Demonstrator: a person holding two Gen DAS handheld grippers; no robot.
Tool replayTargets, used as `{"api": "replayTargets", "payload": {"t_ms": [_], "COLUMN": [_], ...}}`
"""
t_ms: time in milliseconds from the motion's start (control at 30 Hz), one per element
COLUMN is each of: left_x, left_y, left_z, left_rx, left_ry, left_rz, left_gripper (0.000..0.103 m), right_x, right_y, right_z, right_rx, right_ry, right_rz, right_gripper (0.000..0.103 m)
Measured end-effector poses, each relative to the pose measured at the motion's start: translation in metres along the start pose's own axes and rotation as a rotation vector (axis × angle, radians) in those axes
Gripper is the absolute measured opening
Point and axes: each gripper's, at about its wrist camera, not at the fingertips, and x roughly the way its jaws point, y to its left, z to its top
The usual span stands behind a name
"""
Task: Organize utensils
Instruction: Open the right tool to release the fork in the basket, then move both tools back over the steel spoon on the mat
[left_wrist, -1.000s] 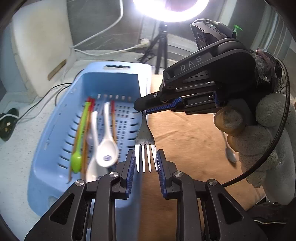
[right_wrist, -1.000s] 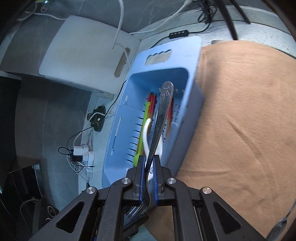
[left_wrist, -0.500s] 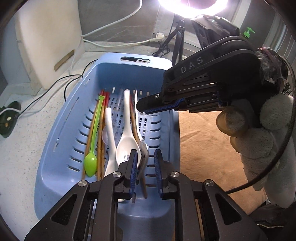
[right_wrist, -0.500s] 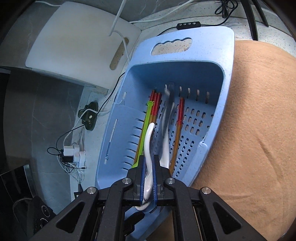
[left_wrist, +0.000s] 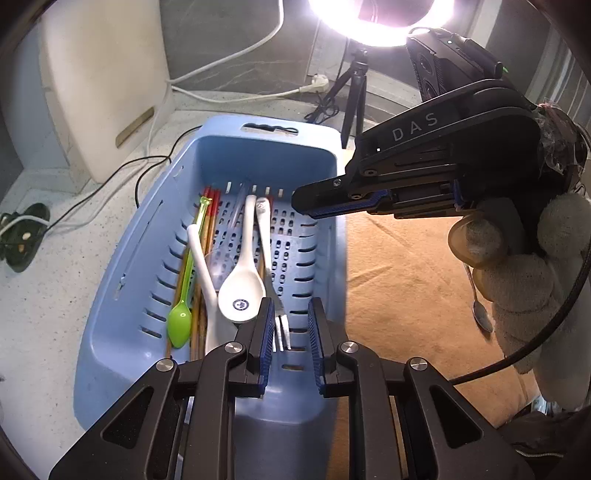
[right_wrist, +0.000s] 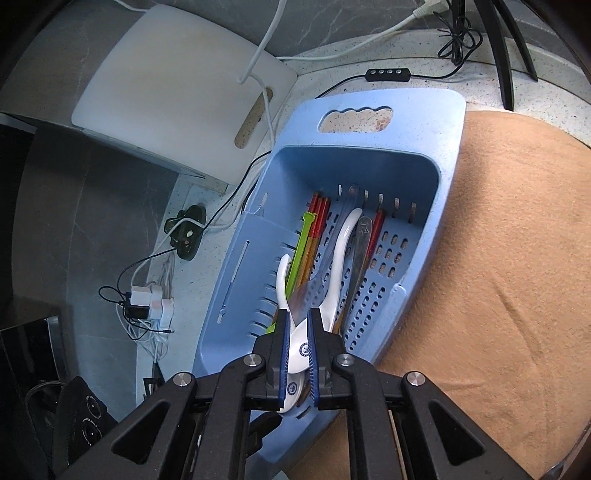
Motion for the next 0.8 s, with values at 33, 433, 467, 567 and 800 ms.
{"api": "replayTargets", "payload": {"t_ms": [33,433,467,567,800], "left_x": [-0.002,-0.020,-0.021,-0.022,-0.017], "left_y": [-0.002,-0.046,-0.052,-0.068,-0.109], "left_z": [-0.001,-0.005,-0.006,-0.009,-0.020], "left_rx": [0.005,0.030,0.034,0.042,0.067], "left_ry": [-0.005,-0.046,-0.048,-0.053,-0.044], "left_rz": [0.005,0.029,0.030,0.029,0.009], "left_gripper": [0.017,0.036,0.038,0.038,0.046], "right_x": [-0.003,-0.057,-0.063,-0.080,-0.121], "right_y": [0.000,-0.028,-0.032,-0.046,-0.084], "right_z": [-0.001,-0.019,-0.021,-0.028,-0.046], "right_rx": [-0.002,0.000,0.001,0.008,0.000], "right_ry": [-0.003,-0.061,-0.065,-0.076,-0.103], "right_rz": [-0.001,-0.019,-0.019,-0.029,-0.086], "right_gripper": [0.011,0.028,0.029,0.032,0.035]}}
